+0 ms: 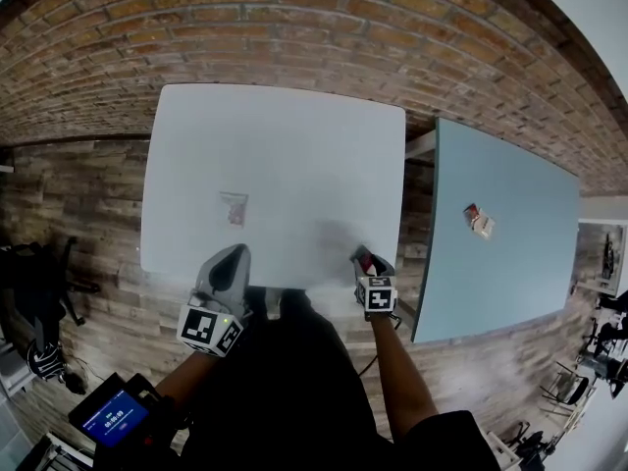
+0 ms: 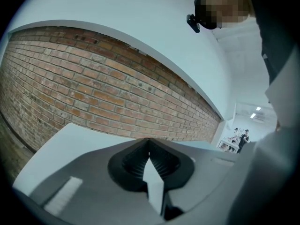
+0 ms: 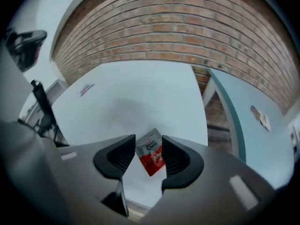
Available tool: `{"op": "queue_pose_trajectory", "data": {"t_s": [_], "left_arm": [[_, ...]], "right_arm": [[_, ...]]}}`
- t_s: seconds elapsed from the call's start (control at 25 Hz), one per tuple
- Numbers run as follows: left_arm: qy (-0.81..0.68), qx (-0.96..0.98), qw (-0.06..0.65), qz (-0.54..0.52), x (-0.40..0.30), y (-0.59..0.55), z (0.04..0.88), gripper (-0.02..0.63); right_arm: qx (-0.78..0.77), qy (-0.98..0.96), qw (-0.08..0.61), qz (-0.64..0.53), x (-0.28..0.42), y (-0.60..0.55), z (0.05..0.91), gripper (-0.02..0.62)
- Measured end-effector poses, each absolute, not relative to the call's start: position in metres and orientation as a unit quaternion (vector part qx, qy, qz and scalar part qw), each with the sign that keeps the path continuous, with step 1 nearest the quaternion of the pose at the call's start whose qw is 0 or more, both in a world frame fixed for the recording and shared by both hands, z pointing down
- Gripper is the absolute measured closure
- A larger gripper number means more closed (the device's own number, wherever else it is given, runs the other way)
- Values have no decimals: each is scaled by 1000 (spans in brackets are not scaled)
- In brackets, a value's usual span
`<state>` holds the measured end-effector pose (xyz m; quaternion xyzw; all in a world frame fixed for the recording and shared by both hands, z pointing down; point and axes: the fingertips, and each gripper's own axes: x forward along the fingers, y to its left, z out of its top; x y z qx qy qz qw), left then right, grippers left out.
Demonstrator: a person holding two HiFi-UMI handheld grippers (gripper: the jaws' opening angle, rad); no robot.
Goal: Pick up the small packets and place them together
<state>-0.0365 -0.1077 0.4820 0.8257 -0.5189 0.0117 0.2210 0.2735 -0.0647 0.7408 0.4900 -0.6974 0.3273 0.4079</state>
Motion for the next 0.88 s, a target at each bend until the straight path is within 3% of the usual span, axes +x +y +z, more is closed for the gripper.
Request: {"op": "queue_pose_trajectory", "data": {"t_s": [0.16,0.28,0.36,0.52,0.64,0.88], "left_arm": [[-523,823,223,11,-37,-109,482,604],[-523,824,220,13,-37,-107,481,604],[-527,820,222,20,-39,-106,484,606],[-535,814,225,25,-44,-104,489,606],[-536,813,226,23,-42,-103,488,605],[-531,814,232,19,-42,-101,489,605]], "right_arm": [[375,-737,514,225,275,-59,747,479],[311,-735,569,199,283,-54,761,414],[274,-735,594,178,284,-52,767,423],[239,-739,617,129,277,-48,771,548],[307,-734,569,206,274,-50,772,583],[491,-641,328,491,282,-63,771,534]]}}
